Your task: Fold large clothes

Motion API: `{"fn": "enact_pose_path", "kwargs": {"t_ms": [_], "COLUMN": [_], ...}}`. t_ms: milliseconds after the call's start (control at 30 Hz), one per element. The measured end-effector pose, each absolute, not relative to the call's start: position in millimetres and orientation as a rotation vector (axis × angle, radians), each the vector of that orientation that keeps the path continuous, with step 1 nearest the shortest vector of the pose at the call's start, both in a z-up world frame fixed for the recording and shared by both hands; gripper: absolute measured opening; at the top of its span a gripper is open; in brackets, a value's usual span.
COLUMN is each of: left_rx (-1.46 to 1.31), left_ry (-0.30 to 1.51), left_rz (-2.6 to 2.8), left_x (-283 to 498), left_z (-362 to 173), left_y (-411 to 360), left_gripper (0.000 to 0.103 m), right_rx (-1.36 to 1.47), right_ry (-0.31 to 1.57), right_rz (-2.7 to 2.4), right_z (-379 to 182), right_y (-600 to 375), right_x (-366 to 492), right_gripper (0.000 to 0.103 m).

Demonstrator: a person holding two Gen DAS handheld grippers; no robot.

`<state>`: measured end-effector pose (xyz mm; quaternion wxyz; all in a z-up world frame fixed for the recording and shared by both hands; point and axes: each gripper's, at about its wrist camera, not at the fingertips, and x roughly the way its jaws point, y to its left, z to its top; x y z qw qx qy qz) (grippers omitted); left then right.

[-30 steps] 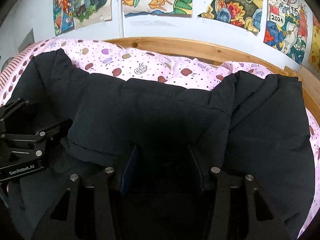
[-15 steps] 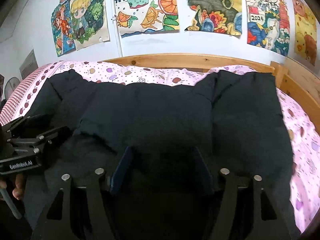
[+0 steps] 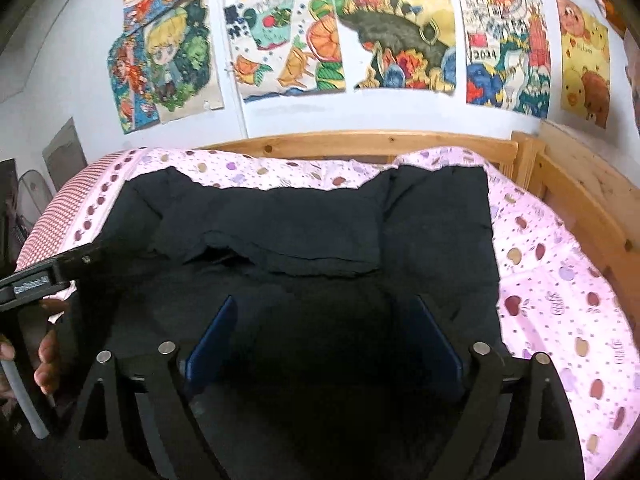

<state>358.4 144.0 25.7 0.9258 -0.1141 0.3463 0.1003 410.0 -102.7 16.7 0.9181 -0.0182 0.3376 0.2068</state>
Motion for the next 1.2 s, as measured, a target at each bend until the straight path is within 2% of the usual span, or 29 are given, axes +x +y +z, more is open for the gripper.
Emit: {"fn": "enact_pose_path", "kwargs": {"t_ms": [833, 1200], "left_rx": [-0.05, 0.051], "left_ry": [0.548, 0.482], "left_rz": [0.174, 0.112], "left_x": [179.2, 105.6], "left_z": [126.1, 137.9], "left_y": [97.6, 75.2], "left_gripper": [0.103, 0.103], "right_rx": [-0.105, -0.194], "right_ry": [0.53, 0.441], "right_rz": [0.518, 0.538], "right_z": [123.3, 140.1], "right_y": [-132.7, -157.0], "right_x": [248.0, 164.3], "right_gripper": [0.088, 0.091]}}
